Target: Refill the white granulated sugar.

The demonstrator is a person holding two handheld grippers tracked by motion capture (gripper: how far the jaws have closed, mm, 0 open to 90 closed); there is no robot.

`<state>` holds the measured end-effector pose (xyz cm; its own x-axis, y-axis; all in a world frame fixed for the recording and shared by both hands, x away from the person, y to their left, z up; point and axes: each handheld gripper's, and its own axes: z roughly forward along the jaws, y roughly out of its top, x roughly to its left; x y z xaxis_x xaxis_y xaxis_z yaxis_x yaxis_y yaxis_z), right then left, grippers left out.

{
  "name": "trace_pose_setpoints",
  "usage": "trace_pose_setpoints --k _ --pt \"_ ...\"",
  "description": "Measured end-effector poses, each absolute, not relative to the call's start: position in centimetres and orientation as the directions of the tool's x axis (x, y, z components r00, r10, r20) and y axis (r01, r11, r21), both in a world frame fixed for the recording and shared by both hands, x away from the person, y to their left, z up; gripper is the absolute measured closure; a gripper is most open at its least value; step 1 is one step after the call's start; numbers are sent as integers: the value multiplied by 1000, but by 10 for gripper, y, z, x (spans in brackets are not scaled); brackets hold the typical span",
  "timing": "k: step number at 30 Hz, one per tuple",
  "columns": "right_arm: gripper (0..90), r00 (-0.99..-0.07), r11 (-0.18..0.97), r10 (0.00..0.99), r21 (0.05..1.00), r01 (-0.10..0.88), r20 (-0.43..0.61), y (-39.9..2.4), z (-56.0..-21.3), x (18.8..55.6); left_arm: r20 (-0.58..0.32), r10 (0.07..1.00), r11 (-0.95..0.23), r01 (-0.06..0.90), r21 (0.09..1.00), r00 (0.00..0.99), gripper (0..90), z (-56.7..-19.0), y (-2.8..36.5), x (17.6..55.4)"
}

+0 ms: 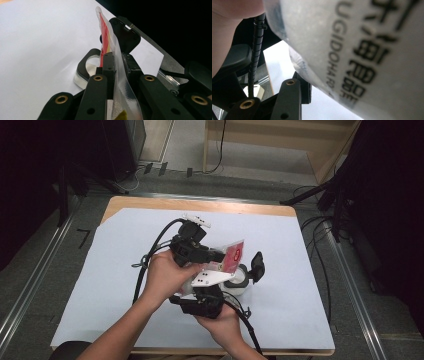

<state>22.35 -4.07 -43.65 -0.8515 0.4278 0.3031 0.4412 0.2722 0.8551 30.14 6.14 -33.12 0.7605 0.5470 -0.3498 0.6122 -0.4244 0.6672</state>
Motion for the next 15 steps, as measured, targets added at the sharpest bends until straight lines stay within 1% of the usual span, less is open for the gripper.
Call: trace_pose_setpoints --k 15 --pt "635 -842 265 441 851 454 312 -42 -434 230 -351 541 -431 610 665 764 825 -329 58 310"
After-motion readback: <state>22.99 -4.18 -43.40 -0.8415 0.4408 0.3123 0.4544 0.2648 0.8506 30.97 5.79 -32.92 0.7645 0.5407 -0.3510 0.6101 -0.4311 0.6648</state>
